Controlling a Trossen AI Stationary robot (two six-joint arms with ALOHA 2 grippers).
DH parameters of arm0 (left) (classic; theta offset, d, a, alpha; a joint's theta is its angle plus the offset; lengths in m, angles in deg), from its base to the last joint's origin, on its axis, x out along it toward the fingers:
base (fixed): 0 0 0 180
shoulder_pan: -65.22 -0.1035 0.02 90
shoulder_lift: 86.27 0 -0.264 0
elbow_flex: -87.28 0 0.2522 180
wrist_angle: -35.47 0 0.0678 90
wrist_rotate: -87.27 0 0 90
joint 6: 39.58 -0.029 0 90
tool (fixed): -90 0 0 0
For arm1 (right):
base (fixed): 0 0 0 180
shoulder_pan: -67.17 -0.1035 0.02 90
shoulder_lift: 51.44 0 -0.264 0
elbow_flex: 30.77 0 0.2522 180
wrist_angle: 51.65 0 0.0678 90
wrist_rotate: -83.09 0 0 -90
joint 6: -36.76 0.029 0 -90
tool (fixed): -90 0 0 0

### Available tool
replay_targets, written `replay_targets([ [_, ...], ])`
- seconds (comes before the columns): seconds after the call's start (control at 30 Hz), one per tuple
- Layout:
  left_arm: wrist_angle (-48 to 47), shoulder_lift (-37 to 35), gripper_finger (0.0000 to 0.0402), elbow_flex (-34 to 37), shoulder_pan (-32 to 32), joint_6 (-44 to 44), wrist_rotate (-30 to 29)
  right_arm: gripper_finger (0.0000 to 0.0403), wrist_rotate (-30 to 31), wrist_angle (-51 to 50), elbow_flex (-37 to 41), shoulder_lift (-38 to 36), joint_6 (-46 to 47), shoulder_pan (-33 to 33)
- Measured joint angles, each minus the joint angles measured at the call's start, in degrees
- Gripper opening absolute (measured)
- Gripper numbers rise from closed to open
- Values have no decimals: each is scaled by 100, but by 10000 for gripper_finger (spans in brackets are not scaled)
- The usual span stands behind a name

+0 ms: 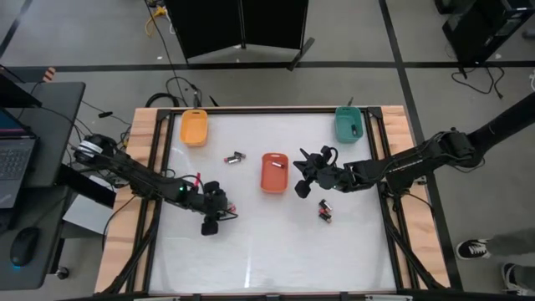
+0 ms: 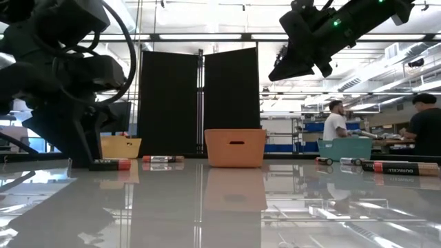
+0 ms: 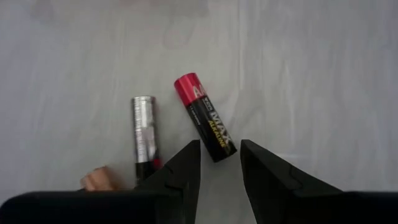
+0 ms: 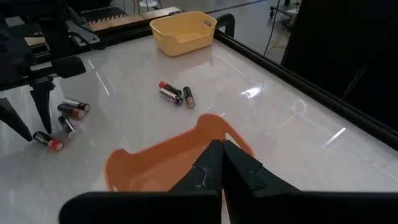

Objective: Sort batteries
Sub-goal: Put the black-red battery into the yellow bin

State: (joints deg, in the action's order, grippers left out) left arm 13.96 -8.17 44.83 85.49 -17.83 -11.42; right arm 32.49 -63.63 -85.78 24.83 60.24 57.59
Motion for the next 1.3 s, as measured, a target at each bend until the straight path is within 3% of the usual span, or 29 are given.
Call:
replay_targets([
  [0.63, 239, 376, 118, -24, 0, 746, -221, 11, 0, 35, 0, -2, -70, 0],
  [0.87, 241, 380, 50, -22, -2, 644, -338, 11, -1, 67, 0, -2, -115, 0],
  [0.93, 245, 381, 46, -22, -2, 565, -323, 11, -1, 72, 0, -2, -115, 0],
  [1.2, -214, -166, 46, -325, -29, 244, -513, 11, 0, 74, 0, -2, -117, -20],
  [1.3, -819, -498, 46, -532, -137, 226, -633, 11, 0, 76, 0, -4, -117, -20],
])
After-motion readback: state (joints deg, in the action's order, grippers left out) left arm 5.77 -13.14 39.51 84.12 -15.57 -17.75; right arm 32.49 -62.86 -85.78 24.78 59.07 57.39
